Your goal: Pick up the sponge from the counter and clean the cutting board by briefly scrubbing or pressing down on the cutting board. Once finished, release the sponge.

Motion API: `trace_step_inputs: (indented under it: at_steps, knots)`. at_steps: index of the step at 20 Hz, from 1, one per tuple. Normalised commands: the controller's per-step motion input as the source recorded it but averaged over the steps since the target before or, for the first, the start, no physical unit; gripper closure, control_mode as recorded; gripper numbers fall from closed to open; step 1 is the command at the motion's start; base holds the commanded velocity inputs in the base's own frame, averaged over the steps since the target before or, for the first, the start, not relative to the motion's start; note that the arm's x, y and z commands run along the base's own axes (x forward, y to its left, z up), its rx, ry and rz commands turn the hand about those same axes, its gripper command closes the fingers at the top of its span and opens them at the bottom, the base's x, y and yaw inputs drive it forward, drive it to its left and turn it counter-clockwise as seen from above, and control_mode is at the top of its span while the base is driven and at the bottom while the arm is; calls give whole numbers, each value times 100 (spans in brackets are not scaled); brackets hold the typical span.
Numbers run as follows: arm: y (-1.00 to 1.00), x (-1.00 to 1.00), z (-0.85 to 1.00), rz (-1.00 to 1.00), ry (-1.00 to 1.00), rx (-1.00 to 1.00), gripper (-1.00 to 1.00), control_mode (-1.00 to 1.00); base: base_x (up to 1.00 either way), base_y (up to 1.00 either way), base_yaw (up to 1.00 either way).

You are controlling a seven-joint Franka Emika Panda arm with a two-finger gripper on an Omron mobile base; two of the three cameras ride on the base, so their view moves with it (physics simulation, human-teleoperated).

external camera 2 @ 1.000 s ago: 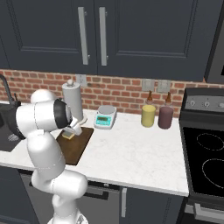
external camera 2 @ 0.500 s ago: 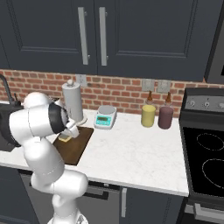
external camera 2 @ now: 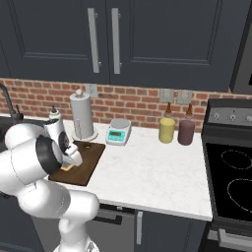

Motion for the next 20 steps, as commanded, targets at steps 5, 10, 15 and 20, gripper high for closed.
trace_step_inputs:
  at_steps: [5,10,15,20]
  knots:
    - [0,-21,0,0,3,0,100,-100,0,0,0]
    - [0,13,-3,0,3,0,100,-100,0,0,0]
    - [0,62,-6,0,0,0,100,-100,0,0,0]
    - [-3,72,-1,-2,0,0,100,-100,0,0,0]
